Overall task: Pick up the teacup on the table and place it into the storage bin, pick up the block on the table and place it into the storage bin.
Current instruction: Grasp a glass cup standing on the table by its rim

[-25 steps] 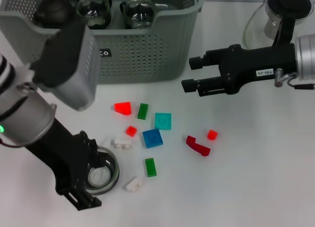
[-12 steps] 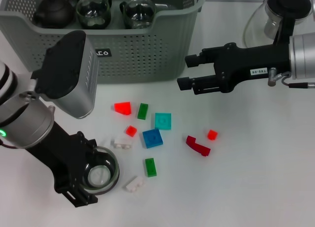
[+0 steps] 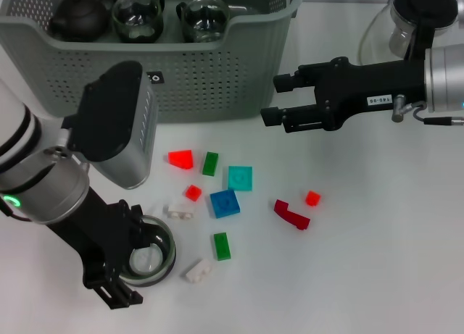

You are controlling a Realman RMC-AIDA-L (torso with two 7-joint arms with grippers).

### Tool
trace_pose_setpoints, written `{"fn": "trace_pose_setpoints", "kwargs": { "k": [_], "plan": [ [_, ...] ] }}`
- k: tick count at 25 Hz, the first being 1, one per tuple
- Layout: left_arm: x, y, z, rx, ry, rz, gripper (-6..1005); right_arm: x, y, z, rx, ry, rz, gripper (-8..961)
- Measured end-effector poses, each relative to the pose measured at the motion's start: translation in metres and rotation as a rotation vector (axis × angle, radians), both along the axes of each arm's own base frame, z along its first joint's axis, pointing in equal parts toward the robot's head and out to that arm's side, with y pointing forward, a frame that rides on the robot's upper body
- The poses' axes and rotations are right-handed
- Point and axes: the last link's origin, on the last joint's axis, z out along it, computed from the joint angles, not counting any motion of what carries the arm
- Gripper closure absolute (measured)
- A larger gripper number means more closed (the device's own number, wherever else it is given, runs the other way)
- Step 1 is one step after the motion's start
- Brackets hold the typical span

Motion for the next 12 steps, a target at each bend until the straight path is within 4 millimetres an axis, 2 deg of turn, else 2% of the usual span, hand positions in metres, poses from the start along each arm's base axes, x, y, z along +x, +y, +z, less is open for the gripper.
{"fn": "trace_pose_setpoints", "kwargs": {
  "k": [12],
  "plan": [
    [-0.003, 0.001, -0.011, -0.013, 0.030, -0.016, 190, -0.008, -0.009, -0.012, -0.045, -0.004, 0.069, 219]
  ]
}}
